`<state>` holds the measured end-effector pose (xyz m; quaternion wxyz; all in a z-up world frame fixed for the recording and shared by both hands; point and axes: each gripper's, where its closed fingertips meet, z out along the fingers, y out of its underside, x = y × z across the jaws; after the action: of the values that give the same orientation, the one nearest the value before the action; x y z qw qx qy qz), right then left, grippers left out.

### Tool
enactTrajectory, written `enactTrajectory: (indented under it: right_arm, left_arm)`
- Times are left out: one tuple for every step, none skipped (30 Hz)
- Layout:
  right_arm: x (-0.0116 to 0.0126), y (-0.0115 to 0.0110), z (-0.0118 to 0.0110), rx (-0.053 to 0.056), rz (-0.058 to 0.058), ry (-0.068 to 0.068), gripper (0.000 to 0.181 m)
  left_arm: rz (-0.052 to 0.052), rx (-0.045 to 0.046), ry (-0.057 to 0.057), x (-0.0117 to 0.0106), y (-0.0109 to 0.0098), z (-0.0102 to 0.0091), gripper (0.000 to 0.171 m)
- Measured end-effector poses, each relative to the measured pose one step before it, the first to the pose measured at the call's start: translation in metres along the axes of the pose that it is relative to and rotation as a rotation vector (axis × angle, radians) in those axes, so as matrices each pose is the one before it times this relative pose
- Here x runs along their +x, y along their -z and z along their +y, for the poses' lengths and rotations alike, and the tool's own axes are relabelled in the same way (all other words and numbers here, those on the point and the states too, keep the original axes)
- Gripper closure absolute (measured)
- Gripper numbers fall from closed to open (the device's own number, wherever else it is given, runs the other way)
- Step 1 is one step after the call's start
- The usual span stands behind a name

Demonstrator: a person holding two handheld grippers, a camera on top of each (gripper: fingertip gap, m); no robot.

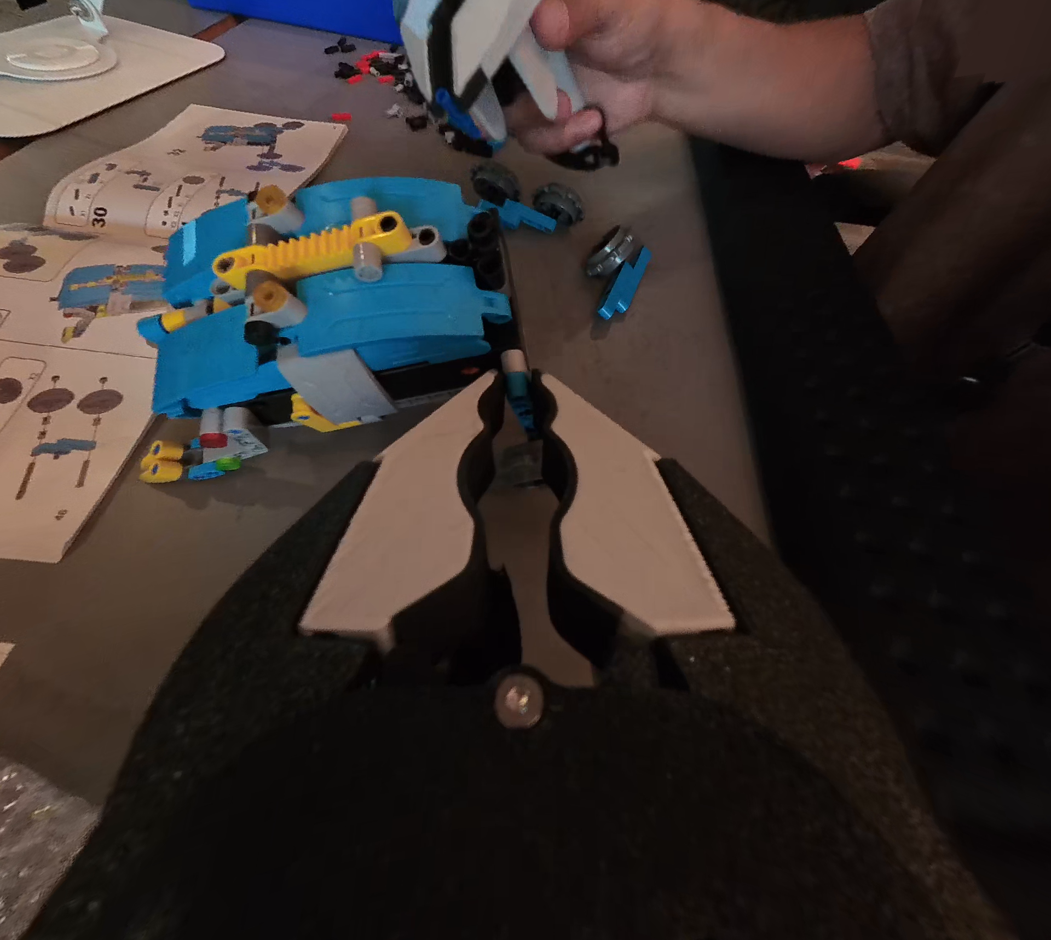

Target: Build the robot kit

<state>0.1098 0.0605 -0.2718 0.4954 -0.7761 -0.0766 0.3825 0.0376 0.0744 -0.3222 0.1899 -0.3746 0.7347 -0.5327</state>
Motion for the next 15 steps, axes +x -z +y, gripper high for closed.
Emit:
enactTrajectory:
  right_arm:
    - [-0.00258,-0.00804,0.00072,0.0219,-0.0236,-0.0406,0.179]
    - [-0.00008,-0.00878,0.00353,0.0034,-0.0063,-0.0278,0.178]
    - [0.00163,-0.00723,0.00182,0.0094,0.0099,-0.0097,0.178]
    - [-0.00064,-0.00569,0.00298,-0.0082,-0.0033,-0.0035,0.178]
    - [-0.00116,-0.00314,0.00113,0.0011,-0.0057,0.0013,0.177]
    - [0.00102,-0.00022,0.00021,0.0048,0.0083,-0.0001,0.178]
    - [0.00107,0.00003,0.00357,-0.0199,0.0059,0.0031,0.178]
    - [0.00105,0.00066,0.00337,-0.0145,0.0081,0.0095,0.178]
    - [0.00134,0.00047,0.0025,-0.0035,0.0146,0.0137,0.178]
    - [-0.00027,0.00062,0.00036,0.0043,0.0042,0.0072,0.178]
    - [0.00017,0.00074,0.00043,-0.0065,0.0066,0.0063,0.178]
    - [0.00108,0.00092,0.00009,-0.0069,0.0148,0.0207,0.178]
    - [-0.0003,0.00074,0.00023,-0.0083,0.0068,0.0208,0.178]
    - [-0.00075,0.00108,0.00033,-0.0072,0.0014,0.0089,0.178]
    - [-0.00051,0.00127,0.00018,-0.0032,-0.0009,0.0034,0.178]
  left_arm:
    - [0.0034,0.00559,0.0049,-0.0002,-0.00017,-0.00018,0.164]
    - [0.0041,0.00598,0.0062,-0.00025,-0.00016,-0.00016,0.164]
    - [0.0051,0.00622,0.0074,-0.00011,-0.00001,-0.00005,0.164]
    - [0.0038,0.00534,0.0073,-0.00031,0.00007,0.00006,0.164]
    - [0.002,0.00239,0.0056,-0.00038,0.00032,0.00042,0.164]
    - [0.0013,0.00006,0.0035,-0.00053,0.00065,0.0005,0.164]
    - [0.0003,0.00021,0.002,-0.00043,0.00048,0.00015,0.164]
    - [-0.0002,0.00109,0.0019,-0.00036,0.00029,0.0,0.164]
    - [0.0016,0.00193,0.0015,-0.00022,-0.00004,-0.00001,0.164]
    - [0.0029,0.00236,0.0022,0.00007,0.0,-0.00004,0.164]
    - [0.0023,0.00187,0.003,-0.00015,-0.00003,-0.00003,0.164]
    - [0.0016,0.00162,0.0023,-0.00015,0.00002,-0.00006,0.164]
    - [0.0011,0.00113,0.0015,-0.00013,-0.00008,-0.00002,0.165]
    - [-0.0002,0.00019,0.0003,-0.00007,0.00005,-0.00002,0.165]
    - [-0.002,0.00013,-0.0009,-0.00013,-0.00007,0.0,0.165]
